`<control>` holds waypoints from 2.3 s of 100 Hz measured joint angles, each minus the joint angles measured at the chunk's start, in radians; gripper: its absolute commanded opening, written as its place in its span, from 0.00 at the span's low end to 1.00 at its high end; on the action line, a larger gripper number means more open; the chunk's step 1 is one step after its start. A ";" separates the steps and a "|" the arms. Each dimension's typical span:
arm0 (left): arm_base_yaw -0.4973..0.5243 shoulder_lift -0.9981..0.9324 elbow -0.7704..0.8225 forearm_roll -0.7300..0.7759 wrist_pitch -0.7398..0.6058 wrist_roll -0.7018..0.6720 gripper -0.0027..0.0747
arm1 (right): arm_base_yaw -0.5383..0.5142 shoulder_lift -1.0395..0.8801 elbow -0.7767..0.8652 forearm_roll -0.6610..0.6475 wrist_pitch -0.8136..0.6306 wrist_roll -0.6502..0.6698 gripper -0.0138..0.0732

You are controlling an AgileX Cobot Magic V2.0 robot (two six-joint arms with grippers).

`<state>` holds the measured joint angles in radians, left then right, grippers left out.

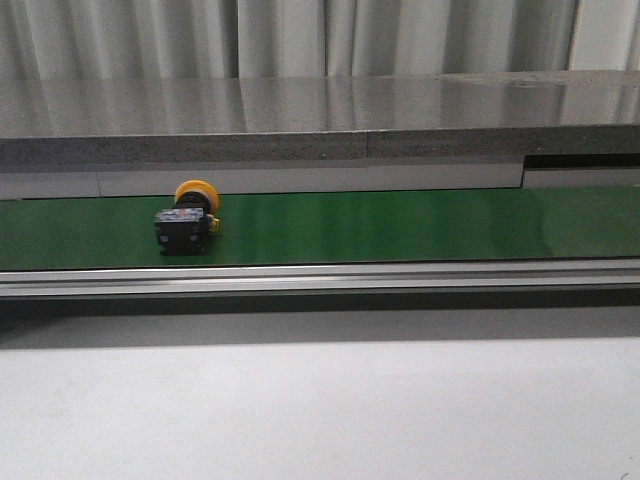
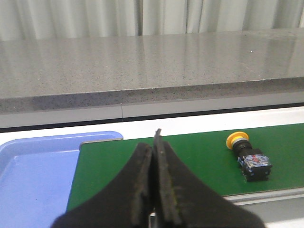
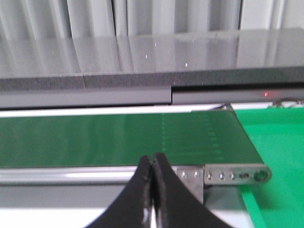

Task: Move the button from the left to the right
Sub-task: 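Raise the left gripper away from the button on the belt, then move the right gripper above the belt toward the approaching button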

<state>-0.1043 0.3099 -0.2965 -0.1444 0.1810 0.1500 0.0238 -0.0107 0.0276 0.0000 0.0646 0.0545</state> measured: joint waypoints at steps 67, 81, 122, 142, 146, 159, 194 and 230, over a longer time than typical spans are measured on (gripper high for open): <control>0.000 0.000 0.000 0.000 -0.006 0.000 0.01 | 0.000 0.255 -0.412 0.091 0.329 0.000 0.08; 0.000 0.000 0.000 0.000 -0.006 0.000 0.01 | 0.000 0.427 -0.571 0.091 0.485 -0.019 0.08; 0.000 0.000 0.000 0.000 -0.006 0.000 0.01 | 0.000 0.763 -0.778 0.100 0.611 -0.098 0.12; 0.000 0.000 0.000 0.000 -0.006 0.000 0.01 | 0.000 0.804 -0.778 0.128 0.612 -0.101 0.52; 0.000 0.000 0.000 0.000 -0.006 0.000 0.01 | 0.000 0.804 -0.778 0.132 0.615 -0.101 0.64; 0.000 0.000 0.000 0.000 -0.006 0.000 0.01 | 0.000 0.804 -0.780 0.138 0.615 -0.105 0.87; 0.000 0.000 0.000 0.000 -0.006 0.000 0.01 | 0.000 0.824 -0.784 0.188 0.589 -0.106 0.89; 0.000 0.000 0.000 0.000 -0.006 0.000 0.01 | 0.011 1.090 -0.913 0.273 0.619 -0.221 0.89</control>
<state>-0.1043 0.3099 -0.2965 -0.1444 0.1751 0.1500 0.0349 1.0789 -0.8851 0.2731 0.6839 -0.1669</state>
